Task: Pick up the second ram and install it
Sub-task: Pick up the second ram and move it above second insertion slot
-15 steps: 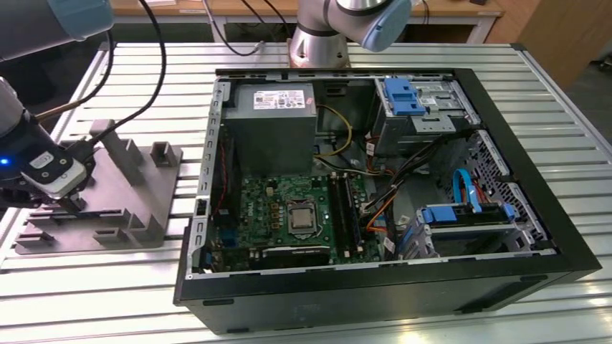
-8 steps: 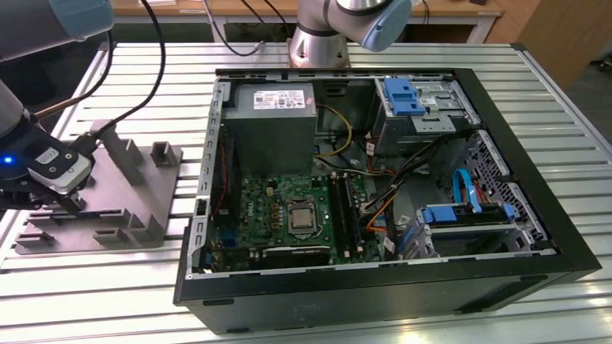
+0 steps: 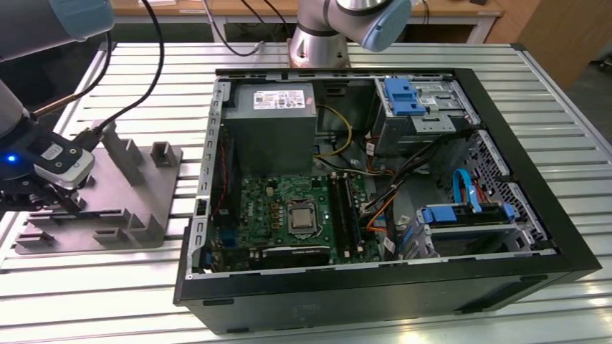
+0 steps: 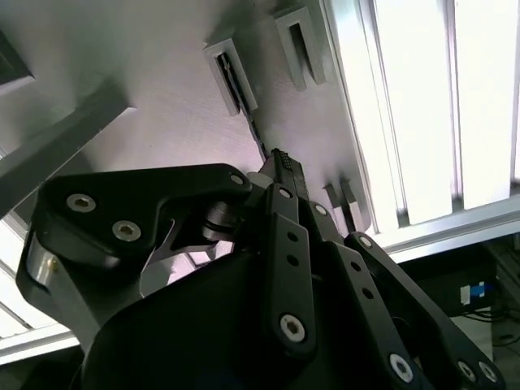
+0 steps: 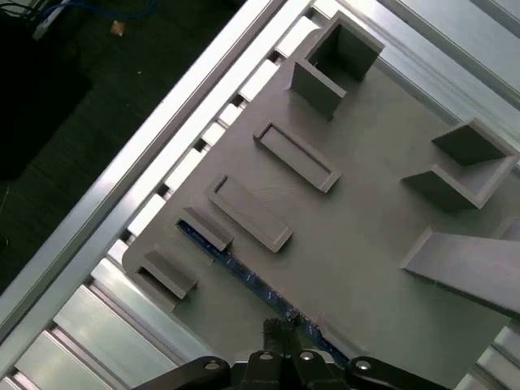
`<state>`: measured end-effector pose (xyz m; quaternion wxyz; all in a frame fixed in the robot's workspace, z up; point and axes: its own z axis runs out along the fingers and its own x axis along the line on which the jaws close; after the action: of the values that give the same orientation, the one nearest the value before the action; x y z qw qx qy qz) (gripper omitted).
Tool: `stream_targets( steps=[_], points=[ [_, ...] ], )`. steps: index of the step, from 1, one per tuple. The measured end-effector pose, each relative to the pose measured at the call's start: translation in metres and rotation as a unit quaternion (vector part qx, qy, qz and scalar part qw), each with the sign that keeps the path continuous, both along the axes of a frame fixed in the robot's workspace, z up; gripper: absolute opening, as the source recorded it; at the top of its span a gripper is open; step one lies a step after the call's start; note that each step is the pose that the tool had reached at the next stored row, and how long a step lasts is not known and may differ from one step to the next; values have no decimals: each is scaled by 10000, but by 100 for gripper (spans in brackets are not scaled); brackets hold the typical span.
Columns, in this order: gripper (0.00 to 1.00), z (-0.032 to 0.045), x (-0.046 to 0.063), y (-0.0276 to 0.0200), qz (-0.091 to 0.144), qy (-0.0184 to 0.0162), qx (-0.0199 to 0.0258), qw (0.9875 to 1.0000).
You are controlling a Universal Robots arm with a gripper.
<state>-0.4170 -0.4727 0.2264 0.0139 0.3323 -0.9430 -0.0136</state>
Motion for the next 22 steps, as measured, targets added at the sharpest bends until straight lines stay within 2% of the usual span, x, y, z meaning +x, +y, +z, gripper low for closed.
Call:
stream_targets(
  steps=[6,11,15,22],
  points=[
    [10,0,0,0,341,0,0,9994],
    [10,0,0,0,637,0,0,9980],
    [10,0,0,0,861,0,0,9963],
    [10,0,0,0,1251,0,0,9921]
  ],
)
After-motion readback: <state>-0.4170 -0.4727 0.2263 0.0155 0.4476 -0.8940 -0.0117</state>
